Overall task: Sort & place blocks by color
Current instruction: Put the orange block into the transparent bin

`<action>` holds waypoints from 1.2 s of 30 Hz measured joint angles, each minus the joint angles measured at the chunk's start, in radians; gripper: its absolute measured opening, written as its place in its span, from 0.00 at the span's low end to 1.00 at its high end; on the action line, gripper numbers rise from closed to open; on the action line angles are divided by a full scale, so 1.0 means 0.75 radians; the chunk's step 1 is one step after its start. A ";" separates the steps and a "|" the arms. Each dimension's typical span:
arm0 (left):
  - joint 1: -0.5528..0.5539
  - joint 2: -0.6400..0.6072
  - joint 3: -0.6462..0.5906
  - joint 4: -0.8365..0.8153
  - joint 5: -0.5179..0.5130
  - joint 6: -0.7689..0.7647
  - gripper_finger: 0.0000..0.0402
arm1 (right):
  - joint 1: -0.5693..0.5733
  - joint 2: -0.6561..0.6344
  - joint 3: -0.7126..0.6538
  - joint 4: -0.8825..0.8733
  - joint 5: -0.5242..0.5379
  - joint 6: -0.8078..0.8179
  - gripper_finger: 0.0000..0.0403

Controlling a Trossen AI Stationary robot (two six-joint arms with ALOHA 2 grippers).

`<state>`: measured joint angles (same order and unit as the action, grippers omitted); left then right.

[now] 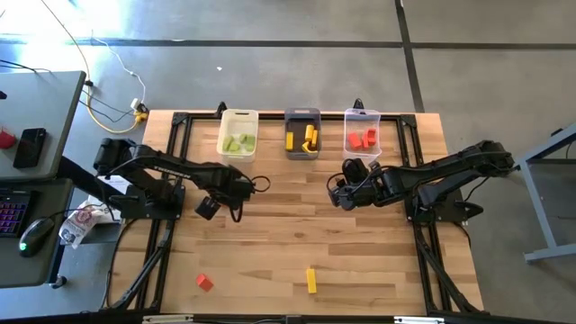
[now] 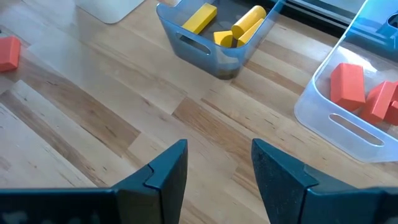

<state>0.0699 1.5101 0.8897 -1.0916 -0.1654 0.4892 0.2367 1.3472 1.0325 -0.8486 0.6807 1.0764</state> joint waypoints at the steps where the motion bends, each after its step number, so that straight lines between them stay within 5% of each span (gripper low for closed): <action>1: 0.000 0.000 -0.013 0.017 0.000 0.000 0.62 | 0.000 0.000 0.000 0.000 0.000 0.000 0.41; 27: 0.021 0.194 -0.142 0.188 -0.061 -0.031 0.62 | 0.000 0.001 -0.001 0.012 -0.004 0.000 0.41; 36: 0.020 0.201 -0.145 0.186 -0.029 -0.054 0.41 | 0.000 0.001 -0.001 0.012 -0.014 0.000 0.41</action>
<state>0.0849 1.6611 0.7811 -0.9519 -0.1869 0.4484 0.2365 1.3479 1.0321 -0.8398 0.6701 1.0763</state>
